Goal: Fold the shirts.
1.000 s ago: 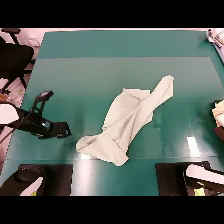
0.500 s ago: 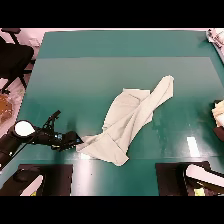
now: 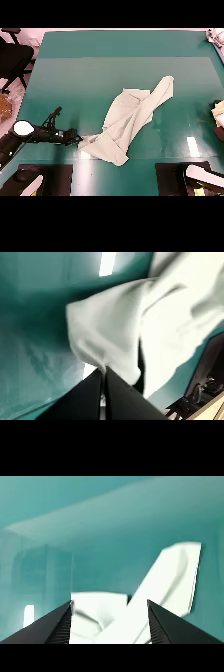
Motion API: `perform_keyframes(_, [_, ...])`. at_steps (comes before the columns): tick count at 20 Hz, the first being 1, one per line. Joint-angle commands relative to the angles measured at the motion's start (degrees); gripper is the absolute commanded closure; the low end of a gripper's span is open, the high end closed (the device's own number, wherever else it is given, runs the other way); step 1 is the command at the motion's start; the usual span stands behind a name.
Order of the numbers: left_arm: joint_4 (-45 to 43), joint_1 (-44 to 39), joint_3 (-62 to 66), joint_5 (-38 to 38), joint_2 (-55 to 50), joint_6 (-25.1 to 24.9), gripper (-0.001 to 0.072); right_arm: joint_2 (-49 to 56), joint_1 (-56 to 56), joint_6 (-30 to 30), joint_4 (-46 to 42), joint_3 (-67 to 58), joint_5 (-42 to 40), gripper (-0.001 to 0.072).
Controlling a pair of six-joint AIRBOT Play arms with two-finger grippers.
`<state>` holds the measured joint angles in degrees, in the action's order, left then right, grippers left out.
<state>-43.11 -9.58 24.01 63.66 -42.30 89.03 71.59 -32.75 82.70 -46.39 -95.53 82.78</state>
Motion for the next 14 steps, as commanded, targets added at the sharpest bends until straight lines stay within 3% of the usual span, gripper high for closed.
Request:
perform_keyframes(1, [1.97,0.04,5.44,0.35,0.07,-3.63,0.0685,0.04,1.64,1.22,-1.84,10.16,0.5,0.0175])
perform_keyframes(7, [0.46,0.04,17.33,-0.13,0.07,-4.07,0.0685,7.85,5.86,-4.39,-1.81,21.62,-4.9,0.0175])
perform_keyframes(14, [-1.9,0.04,19.5,0.98,0.07,-4.0,0.0684,19.26,6.49,-9.33,-6.38,22.88,-16.59,0.0175])
